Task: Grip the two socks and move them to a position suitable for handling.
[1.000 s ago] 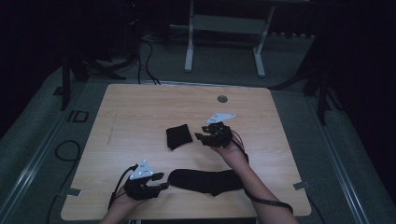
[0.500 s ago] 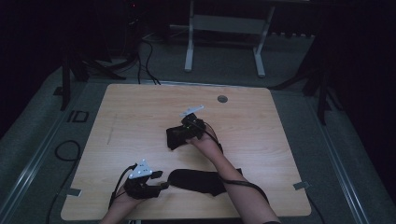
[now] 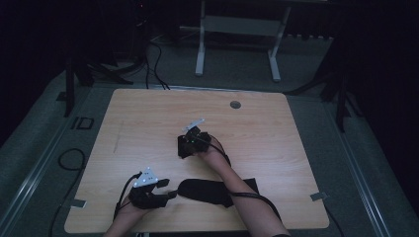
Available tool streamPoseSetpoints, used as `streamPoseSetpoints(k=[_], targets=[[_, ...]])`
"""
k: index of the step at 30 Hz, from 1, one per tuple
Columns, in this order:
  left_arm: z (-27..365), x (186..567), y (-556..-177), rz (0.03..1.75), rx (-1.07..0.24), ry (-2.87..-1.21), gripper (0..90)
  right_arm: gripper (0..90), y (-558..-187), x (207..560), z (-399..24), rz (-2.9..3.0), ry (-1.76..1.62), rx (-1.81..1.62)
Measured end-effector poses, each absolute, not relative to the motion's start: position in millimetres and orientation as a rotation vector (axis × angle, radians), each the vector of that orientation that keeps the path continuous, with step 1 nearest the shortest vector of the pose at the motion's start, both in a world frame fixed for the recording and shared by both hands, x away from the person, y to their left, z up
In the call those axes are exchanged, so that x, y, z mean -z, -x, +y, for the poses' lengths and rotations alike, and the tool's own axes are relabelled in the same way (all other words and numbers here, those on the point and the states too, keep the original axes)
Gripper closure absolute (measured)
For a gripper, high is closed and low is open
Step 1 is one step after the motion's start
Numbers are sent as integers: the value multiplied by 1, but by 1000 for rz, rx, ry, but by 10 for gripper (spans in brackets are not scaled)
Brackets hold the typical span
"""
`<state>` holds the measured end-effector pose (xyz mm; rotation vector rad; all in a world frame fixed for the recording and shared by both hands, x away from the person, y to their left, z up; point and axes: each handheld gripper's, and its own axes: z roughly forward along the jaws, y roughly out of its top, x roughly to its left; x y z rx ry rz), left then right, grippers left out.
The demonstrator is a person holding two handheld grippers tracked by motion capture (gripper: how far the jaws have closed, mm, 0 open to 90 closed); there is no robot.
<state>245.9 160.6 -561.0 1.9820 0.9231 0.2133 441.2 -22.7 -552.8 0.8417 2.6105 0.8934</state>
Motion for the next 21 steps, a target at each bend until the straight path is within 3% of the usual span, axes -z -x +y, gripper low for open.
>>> streamPoseSetpoints(k=[4, 13, 21], targets=[[163, 563, -250, 962, -207, -1958, 429, 740, -439, 552, -24, 2600, -865, -899], [160, 565, -263, 998, -247, -1946, 430, 754, -428, 538, -42, 2596, -839, -992], [145, 558, -279, 985, -259, -1929, 429, 754, -394, 497, -76, 2534, -811, -1212]])
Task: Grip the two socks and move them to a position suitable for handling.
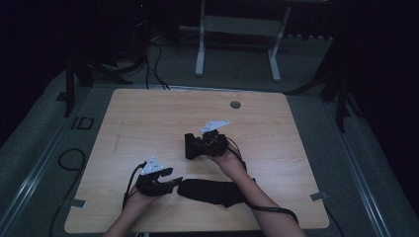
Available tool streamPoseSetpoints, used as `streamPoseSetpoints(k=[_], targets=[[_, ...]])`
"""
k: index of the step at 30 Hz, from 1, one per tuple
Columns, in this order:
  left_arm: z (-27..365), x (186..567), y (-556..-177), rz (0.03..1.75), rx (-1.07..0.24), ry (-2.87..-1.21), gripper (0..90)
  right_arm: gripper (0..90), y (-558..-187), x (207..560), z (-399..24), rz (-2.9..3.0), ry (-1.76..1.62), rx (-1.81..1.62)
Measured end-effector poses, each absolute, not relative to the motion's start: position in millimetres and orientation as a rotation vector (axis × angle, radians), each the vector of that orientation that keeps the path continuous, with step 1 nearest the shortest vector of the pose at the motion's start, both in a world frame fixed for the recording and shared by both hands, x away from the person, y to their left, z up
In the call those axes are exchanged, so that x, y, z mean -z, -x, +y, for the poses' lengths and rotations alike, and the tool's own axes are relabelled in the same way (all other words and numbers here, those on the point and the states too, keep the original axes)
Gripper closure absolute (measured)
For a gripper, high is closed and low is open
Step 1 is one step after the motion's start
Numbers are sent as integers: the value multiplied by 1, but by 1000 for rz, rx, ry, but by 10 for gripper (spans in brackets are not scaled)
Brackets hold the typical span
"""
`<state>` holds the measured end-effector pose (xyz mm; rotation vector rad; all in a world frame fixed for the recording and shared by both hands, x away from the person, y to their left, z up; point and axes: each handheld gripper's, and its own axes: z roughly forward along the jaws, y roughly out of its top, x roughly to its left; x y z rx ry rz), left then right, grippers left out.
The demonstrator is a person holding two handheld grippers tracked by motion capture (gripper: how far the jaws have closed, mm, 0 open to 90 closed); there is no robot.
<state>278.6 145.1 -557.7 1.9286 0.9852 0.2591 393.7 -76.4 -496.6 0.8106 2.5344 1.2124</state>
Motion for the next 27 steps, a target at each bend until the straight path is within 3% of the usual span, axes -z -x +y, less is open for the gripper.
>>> streamPoseSetpoints(k=[11, 19, 22, 26, 27], targets=[[102, 542, -299, 888, -243, -1909, 447, 752, -362, 469, -109, 2498, -808, -1391], [83, 528, -308, 811, -255, -1906, 561, 751, -358, 464, -121, 2484, -813, -1404], [78, 524, -310, 792, -268, -1909, 626, 751, -359, 464, -127, 2481, -826, -1412], [76, 519, -310, 787, -300, -1905, 862, 750, -358, 466, -134, 2471, -839, -1408], [75, 518, -309, 782, -307, -1917, 868, 750, -359, 466, -136, 2468, -844, -1403]])
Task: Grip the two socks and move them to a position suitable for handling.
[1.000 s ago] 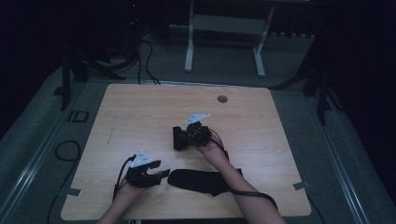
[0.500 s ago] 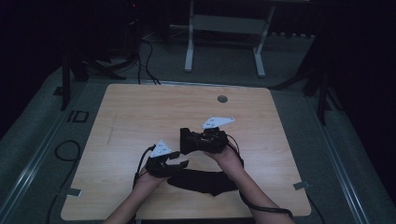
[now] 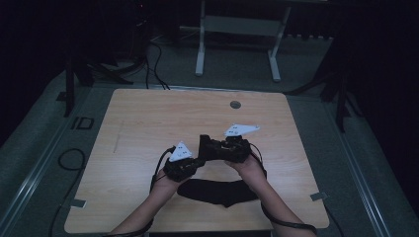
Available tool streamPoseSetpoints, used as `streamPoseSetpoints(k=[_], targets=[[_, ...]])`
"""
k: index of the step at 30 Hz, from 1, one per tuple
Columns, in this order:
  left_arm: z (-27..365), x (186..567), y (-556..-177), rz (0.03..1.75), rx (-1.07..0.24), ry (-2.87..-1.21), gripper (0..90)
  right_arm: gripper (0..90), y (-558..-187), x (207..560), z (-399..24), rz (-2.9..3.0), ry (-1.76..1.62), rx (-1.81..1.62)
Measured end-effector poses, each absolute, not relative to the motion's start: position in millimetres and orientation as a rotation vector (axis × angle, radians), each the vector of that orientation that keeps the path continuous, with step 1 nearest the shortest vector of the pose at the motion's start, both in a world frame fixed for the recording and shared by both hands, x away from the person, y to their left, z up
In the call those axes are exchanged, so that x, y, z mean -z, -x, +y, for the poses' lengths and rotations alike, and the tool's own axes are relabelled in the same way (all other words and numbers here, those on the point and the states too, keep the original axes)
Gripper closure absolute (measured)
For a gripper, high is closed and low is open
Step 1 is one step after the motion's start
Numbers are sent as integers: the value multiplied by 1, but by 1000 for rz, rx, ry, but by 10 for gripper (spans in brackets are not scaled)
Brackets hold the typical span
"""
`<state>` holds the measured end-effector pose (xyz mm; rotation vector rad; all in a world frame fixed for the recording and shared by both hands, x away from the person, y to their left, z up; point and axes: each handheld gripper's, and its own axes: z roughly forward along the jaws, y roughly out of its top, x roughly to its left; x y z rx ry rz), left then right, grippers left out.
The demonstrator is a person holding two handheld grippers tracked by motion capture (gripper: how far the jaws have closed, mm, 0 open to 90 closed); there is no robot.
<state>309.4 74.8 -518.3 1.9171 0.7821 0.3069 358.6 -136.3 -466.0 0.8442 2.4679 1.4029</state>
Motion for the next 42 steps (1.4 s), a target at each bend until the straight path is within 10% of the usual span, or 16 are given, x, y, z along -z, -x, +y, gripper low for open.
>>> streamPoseSetpoints(k=[32, 38, 42], targets=[[90, 535, -319, 918, -348, -2059, 738, 829, -385, 519, -200, 2537, -1041, -1081], [92, 539, -325, 943, -343, -2058, 740, 494, -395, 525, -220, 2513, -1133, -1004], [92, 539, -330, 945, -358, -2061, 740, 478, -397, 521, -233, 2451, -1170, -979]])
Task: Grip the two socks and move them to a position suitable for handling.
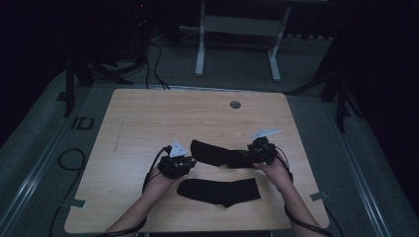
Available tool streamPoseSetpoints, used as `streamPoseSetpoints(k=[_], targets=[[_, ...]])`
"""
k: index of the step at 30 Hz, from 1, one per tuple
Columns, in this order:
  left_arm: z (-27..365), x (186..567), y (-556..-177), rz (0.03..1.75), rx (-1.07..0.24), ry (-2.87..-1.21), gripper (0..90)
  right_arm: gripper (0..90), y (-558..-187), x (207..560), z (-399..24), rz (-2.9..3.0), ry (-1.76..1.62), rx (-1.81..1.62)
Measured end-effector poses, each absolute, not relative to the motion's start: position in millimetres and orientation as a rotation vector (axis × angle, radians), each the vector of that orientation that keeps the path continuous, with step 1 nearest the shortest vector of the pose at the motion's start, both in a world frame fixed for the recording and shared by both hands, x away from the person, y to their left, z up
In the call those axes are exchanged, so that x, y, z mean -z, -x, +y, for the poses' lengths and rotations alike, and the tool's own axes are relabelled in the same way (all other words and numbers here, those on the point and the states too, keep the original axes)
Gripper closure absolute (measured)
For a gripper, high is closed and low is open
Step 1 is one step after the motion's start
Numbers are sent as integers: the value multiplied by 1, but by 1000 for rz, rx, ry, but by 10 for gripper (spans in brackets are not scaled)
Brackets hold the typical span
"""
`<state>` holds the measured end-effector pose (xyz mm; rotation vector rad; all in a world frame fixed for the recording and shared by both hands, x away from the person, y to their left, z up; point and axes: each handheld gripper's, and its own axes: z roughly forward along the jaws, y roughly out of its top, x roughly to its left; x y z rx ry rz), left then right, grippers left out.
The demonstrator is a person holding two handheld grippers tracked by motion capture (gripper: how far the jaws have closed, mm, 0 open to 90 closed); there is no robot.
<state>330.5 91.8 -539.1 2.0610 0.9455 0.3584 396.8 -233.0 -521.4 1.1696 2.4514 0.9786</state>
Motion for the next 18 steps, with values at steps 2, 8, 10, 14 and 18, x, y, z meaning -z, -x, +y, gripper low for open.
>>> streamPoseSetpoints(k=[2, 8, 10, 14, 18], targets=[[91, 539, -335, 948, -369, -2057, 741, 525, -396, 518, -238, 2426, -1190, -989], [83, 537, -356, 921, -377, -2042, 740, 788, -386, 518, -241, 2442, -1149, -983], [79, 538, -364, 928, -384, -2063, 740, 859, -383, 521, -241, 2438, -1141, -965], [69, 543, -378, 928, -383, -2096, 752, 898, -380, 524, -245, 2419, -1154, -960], [62, 552, -389, 934, -372, -2137, 752, 899, -381, 531, -247, 2425, -1181, -940]])
